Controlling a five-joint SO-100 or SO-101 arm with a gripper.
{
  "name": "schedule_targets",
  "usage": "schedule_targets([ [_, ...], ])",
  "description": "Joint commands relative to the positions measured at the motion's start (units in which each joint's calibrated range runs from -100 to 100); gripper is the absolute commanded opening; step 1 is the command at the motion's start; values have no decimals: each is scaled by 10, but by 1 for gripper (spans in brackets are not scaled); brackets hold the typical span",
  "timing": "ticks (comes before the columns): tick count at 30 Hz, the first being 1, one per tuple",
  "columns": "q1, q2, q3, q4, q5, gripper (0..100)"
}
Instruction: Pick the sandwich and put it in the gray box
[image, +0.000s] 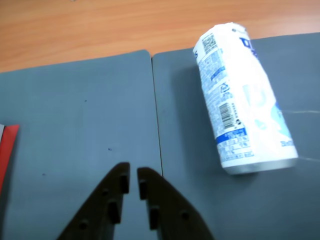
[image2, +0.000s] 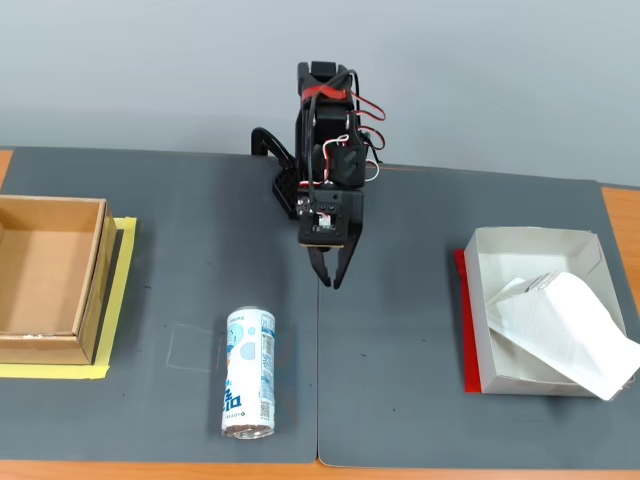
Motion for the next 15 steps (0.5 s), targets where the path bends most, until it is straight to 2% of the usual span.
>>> schedule_targets([
  [1, 6, -38, 20, 21, -1, 2],
  [15, 6, -116, 123, 72, 1, 2],
])
